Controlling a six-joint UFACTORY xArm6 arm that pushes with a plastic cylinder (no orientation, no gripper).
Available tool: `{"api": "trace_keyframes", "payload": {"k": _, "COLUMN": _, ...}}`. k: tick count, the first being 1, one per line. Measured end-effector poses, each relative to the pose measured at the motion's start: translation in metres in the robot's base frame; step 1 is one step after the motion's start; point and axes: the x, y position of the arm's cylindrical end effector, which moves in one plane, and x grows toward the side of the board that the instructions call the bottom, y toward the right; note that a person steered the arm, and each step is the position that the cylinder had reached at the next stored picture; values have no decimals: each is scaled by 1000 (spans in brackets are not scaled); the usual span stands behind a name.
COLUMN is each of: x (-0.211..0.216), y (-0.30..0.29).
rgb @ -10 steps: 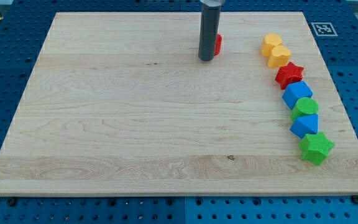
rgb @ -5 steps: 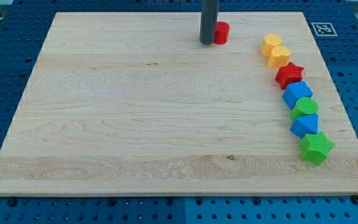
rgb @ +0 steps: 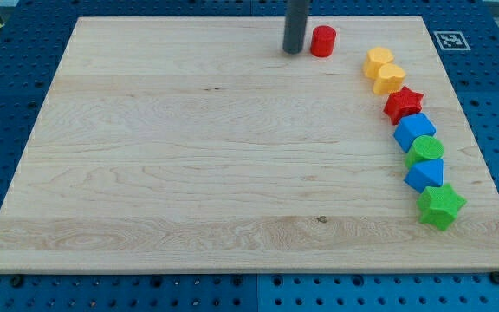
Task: Slide the red circle to the yellow hexagon
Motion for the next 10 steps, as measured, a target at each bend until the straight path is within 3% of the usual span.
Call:
{"api": "trace_keyframes", "payload": {"k": 2, "x": -18, "y": -1}}
{"api": "trace_keyframes", "payload": {"k": 6, "x": -11, "y": 90}}
{"api": "trace_keyframes", "payload": {"k": 8, "x": 2, "y": 67}}
{"api": "trace_keyframes", "payload": {"k": 10, "x": 10, "y": 111}}
